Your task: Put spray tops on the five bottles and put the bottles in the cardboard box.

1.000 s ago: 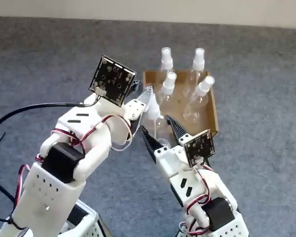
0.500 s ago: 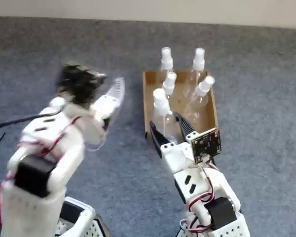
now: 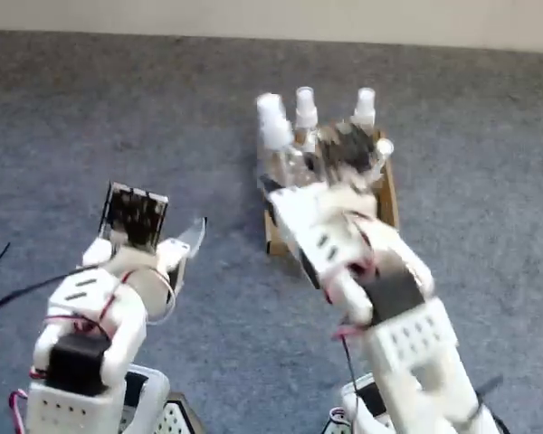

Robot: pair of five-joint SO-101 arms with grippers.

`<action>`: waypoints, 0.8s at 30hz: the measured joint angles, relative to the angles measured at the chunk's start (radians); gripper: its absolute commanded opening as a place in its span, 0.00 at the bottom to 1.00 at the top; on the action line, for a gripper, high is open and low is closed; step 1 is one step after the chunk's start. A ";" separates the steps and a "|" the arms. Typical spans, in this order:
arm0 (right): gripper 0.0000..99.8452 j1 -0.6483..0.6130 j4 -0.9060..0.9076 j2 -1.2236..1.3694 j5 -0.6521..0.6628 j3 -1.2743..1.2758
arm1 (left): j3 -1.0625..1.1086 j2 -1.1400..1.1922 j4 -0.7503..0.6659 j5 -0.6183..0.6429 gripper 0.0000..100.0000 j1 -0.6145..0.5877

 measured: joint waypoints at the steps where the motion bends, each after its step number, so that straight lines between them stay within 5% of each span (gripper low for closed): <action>1: 0.01 -0.025 0.028 0.066 0.000 -0.063 | 0.032 -0.037 -0.005 0.000 0.20 0.012; 11: 0.03 -0.178 0.238 0.457 0.000 -0.522 | 0.175 -0.328 -0.011 0.000 0.24 0.109; 24: 0.00 -0.250 0.396 0.465 -0.075 -0.620 | 0.296 -0.356 -0.184 0.000 0.24 0.115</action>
